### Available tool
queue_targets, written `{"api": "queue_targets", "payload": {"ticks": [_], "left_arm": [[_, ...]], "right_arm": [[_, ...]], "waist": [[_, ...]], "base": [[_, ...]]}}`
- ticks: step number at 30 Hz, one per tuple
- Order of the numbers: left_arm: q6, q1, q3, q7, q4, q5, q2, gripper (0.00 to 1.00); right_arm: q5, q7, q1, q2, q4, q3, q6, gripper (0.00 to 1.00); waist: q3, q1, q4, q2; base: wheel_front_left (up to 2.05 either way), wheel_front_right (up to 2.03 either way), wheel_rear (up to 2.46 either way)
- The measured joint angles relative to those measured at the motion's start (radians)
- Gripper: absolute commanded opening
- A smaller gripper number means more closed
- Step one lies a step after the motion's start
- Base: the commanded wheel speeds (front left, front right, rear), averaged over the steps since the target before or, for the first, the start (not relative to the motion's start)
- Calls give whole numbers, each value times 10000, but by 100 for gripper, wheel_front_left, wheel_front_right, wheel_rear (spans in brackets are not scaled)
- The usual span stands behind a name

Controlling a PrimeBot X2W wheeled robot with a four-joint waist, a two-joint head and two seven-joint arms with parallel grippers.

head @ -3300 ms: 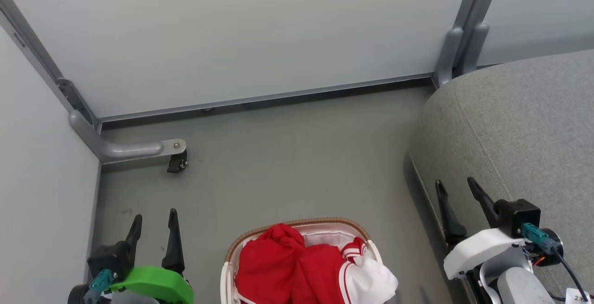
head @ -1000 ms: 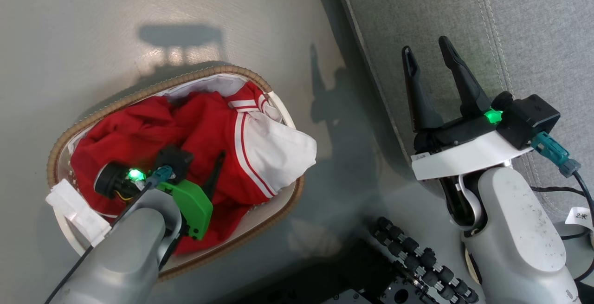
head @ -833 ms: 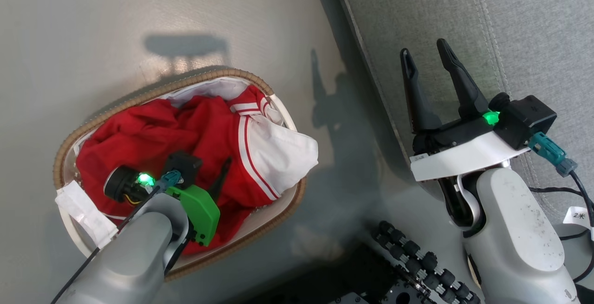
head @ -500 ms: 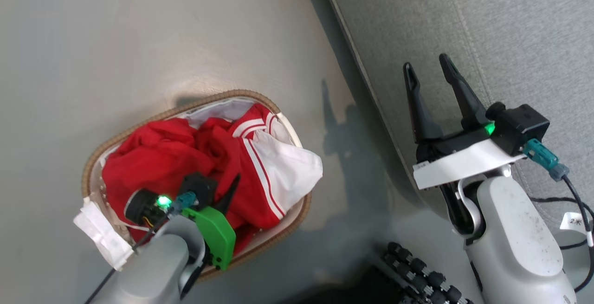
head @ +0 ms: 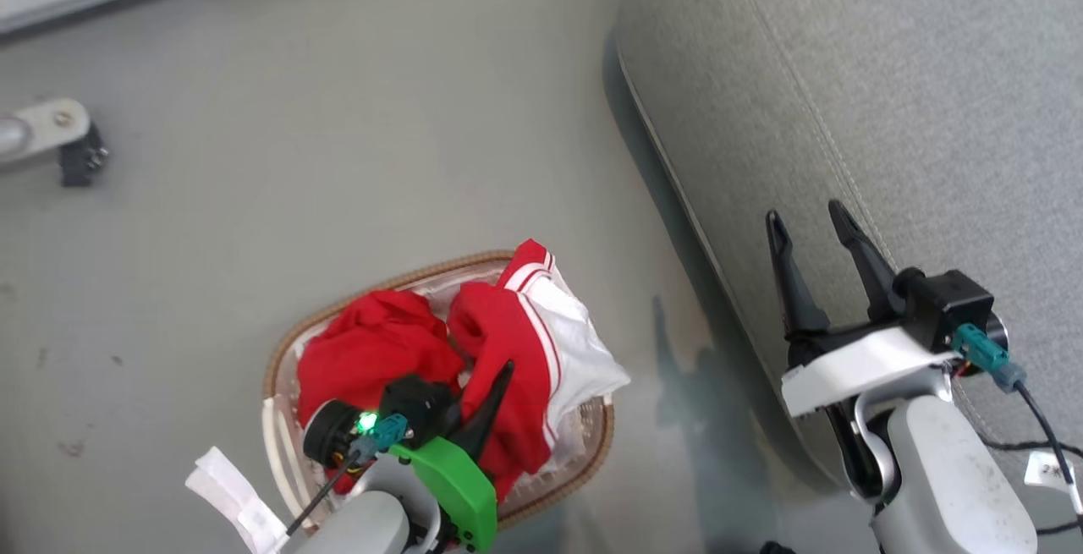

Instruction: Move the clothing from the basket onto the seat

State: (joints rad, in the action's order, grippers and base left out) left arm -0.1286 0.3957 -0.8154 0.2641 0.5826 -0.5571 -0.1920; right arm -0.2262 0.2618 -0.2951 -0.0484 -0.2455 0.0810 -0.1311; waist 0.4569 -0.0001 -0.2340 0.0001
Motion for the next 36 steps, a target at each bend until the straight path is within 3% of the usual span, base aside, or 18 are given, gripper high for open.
{"api": "queue_targets", "payload": {"ticks": [18,28,36], "left_arm": [[-2,-906,2842,0,-3030,1302,704,0],[0,-140,3212,0,-3889,1457,809,0],[0,-65,2941,0,-4128,1457,911,0]], "right_arm": [[284,0,1821,-10,-535,12,0,100],[805,0,2107,-8,-940,1787,0,100],[1112,0,845,-2,-1024,3463,0,100]], "waist": [[-3104,0,1218,0],[-3818,0,1710,0],[-3931,0,1975,0]], "base": [[0,0,0],[0,0,0],[0,0,0]]}}
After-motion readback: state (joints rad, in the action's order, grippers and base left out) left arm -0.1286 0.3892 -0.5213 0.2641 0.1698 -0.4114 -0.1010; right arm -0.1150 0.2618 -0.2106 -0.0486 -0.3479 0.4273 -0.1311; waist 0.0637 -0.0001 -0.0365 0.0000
